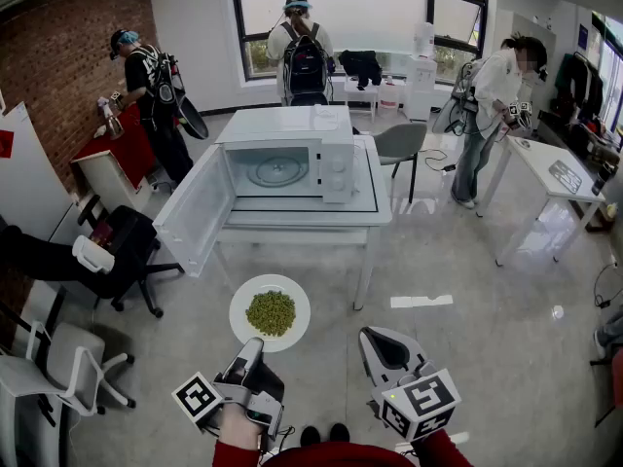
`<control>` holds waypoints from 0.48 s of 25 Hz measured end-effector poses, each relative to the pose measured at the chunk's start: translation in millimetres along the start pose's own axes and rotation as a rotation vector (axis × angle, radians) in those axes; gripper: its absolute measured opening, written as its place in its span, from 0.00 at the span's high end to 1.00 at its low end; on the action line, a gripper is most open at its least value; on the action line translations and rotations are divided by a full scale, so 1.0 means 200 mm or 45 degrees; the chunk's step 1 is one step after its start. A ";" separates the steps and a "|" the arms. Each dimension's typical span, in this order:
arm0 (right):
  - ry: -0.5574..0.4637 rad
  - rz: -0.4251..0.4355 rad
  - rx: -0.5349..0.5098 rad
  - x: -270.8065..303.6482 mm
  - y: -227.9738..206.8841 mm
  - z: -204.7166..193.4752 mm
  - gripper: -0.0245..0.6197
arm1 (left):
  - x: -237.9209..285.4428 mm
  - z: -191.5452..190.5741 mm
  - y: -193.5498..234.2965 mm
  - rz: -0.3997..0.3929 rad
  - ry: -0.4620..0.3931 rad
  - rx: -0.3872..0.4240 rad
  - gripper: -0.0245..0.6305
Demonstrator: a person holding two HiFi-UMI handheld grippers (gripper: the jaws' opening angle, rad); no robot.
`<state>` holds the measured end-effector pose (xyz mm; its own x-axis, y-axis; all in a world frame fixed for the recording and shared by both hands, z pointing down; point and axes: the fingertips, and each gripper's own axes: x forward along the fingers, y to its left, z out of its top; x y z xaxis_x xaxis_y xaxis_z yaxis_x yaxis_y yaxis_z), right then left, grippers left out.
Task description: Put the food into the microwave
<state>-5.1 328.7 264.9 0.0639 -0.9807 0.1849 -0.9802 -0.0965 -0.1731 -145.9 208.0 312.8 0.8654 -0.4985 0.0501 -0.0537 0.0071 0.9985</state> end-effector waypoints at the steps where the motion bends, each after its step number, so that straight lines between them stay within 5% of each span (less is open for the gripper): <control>1: -0.001 0.000 -0.001 -0.01 0.00 0.00 0.94 | 0.00 0.00 0.00 0.001 -0.001 0.002 0.93; 12: 0.002 0.008 -0.001 -0.02 -0.01 -0.01 0.94 | -0.01 -0.02 0.00 0.001 -0.009 0.009 0.93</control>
<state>-4.3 333.4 266.2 0.0575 -0.9810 0.1854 -0.9807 -0.0903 -0.1735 -146.3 212.5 313.3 0.8616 -0.5050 0.0509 -0.0583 0.0011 0.9983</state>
